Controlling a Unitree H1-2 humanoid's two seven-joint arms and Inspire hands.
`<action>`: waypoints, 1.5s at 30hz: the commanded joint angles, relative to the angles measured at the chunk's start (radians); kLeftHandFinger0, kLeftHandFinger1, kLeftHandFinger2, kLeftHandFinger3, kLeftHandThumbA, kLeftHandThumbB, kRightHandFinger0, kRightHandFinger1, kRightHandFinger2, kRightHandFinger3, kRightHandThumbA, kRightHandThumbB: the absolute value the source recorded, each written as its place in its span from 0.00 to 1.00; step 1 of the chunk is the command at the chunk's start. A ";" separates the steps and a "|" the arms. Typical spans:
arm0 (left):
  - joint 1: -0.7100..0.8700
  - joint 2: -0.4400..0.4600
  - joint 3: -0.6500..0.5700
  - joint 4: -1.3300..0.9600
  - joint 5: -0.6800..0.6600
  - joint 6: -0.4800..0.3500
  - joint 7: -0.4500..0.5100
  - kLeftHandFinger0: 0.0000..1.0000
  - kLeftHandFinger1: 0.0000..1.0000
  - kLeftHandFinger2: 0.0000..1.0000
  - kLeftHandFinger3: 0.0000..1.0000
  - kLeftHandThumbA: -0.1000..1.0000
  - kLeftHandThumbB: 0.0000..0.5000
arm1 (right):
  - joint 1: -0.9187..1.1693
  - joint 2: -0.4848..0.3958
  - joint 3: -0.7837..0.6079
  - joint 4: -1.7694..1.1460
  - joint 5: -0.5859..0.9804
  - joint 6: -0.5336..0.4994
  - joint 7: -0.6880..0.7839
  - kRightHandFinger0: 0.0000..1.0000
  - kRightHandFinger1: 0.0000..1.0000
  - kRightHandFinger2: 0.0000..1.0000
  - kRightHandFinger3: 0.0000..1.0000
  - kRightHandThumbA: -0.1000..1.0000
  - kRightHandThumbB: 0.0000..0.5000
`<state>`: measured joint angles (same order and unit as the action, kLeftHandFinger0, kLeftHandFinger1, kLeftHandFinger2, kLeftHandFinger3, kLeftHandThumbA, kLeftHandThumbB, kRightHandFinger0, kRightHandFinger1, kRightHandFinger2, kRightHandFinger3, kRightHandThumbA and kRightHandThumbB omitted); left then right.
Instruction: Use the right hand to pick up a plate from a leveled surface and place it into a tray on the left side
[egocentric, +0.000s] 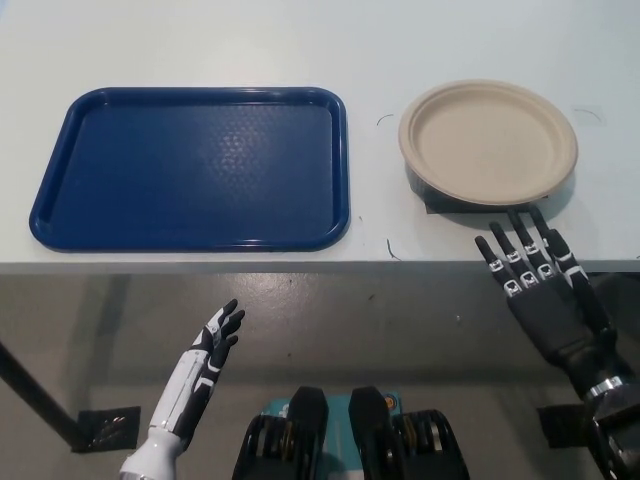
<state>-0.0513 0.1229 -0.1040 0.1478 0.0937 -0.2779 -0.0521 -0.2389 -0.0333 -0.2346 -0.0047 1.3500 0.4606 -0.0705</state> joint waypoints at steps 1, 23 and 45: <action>-0.016 0.012 0.006 -0.013 0.010 -0.044 -0.003 1.00 1.00 1.00 1.00 1.00 0.30 | -0.032 0.009 -0.015 0.016 -0.002 0.009 0.002 1.00 1.00 1.00 1.00 1.00 0.69; -0.021 0.014 0.012 -0.012 0.008 -0.048 -0.003 1.00 1.00 1.00 1.00 1.00 0.27 | -0.088 0.027 -0.039 0.079 -0.092 0.009 -0.073 1.00 1.00 1.00 1.00 1.00 0.65; -0.026 0.019 0.011 -0.012 0.009 -0.053 -0.007 1.00 1.00 1.00 1.00 1.00 0.29 | -0.191 0.027 -0.058 0.214 -0.180 0.009 -0.131 1.00 1.00 1.00 1.00 1.00 0.66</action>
<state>-0.0576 0.1273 -0.1011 0.1478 0.0991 -0.2886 -0.0530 -0.3779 -0.0107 -0.2801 0.2050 1.2111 0.4652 -0.1721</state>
